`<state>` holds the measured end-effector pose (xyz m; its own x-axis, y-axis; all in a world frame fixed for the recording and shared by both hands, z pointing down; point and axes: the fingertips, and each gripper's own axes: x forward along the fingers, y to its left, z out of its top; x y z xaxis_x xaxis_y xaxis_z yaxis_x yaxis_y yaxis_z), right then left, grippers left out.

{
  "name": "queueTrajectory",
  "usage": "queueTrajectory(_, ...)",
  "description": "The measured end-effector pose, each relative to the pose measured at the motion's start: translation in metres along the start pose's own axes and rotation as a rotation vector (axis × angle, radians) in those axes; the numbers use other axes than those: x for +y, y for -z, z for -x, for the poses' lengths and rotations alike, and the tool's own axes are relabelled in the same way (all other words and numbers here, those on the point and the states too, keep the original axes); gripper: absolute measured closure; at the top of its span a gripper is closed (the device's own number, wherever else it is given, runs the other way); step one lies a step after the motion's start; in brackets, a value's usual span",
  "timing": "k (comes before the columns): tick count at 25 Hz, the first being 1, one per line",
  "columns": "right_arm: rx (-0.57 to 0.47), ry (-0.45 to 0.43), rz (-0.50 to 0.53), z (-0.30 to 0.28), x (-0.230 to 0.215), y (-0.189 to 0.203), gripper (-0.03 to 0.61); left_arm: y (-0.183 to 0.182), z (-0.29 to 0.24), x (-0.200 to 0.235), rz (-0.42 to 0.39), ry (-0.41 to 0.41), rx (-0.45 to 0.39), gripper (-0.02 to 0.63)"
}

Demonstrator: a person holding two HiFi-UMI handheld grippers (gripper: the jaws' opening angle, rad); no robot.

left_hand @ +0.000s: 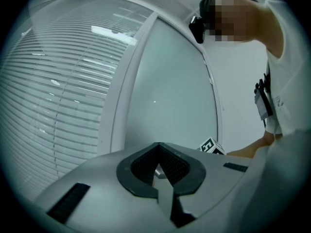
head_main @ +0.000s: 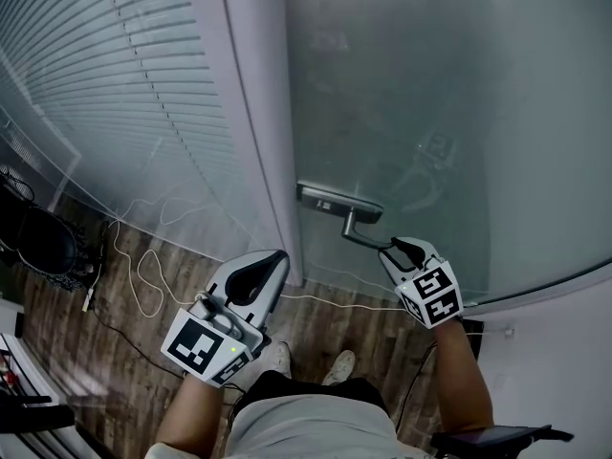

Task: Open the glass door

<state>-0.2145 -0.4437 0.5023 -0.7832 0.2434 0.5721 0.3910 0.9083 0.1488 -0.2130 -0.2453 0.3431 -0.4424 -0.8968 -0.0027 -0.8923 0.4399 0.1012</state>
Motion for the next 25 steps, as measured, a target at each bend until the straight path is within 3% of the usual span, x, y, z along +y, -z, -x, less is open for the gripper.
queueTrajectory(25, -0.042, 0.047, -0.073, -0.034, -0.043, -0.01, 0.443, 0.003, -0.002, -0.006, 0.006, -0.011, 0.008, 0.614)
